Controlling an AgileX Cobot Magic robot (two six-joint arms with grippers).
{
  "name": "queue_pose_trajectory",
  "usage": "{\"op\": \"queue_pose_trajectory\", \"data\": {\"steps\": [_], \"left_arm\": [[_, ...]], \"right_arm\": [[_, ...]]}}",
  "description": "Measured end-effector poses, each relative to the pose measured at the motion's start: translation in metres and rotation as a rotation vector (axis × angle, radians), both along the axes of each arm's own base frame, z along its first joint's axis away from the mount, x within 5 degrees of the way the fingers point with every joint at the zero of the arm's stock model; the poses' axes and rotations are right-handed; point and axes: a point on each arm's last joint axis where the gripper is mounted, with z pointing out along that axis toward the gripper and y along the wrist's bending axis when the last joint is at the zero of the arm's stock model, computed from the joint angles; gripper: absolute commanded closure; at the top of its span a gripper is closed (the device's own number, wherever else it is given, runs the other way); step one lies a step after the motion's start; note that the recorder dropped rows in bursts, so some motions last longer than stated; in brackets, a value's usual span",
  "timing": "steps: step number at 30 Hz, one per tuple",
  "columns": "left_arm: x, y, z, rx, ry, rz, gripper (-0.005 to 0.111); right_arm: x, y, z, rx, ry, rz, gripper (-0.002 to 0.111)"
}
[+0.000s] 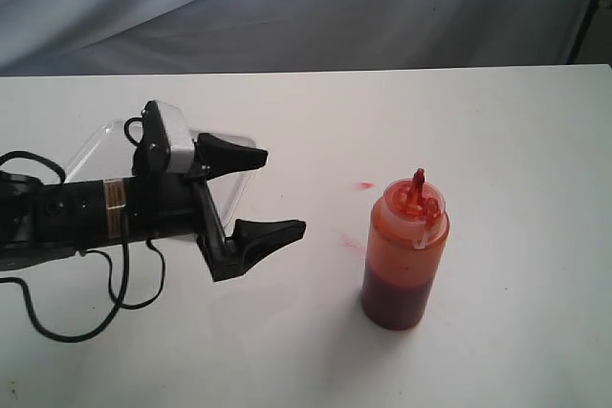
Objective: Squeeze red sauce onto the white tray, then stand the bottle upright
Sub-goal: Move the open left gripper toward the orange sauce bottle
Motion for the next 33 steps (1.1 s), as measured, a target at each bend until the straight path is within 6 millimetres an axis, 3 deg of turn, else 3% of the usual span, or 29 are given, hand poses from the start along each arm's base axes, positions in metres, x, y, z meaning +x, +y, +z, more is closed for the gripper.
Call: {"op": "queue_pose_trajectory", "data": {"steps": [6, 9, 19, 33], "left_arm": [[0.002, -0.024, 0.001, 0.074, -0.02, -0.02, 0.003], [0.006, -0.036, -0.012, 0.116, 0.008, -0.028, 0.003], [0.011, -0.038, -0.054, 0.156, 0.111, -0.022, 0.003], [0.001, -0.042, -0.052, 0.142, 0.075, -0.165, 0.003]], "right_arm": [[0.0, 0.0, 0.0, 0.0, 0.0, 0.0, 0.108], [0.0, 0.0, 0.0, 0.0, 0.0, 0.0, 0.108], [0.0, 0.0, 0.0, 0.0, 0.0, 0.0, 0.108], [0.0, 0.0, 0.0, 0.0, 0.0, 0.0, 0.108]]}}
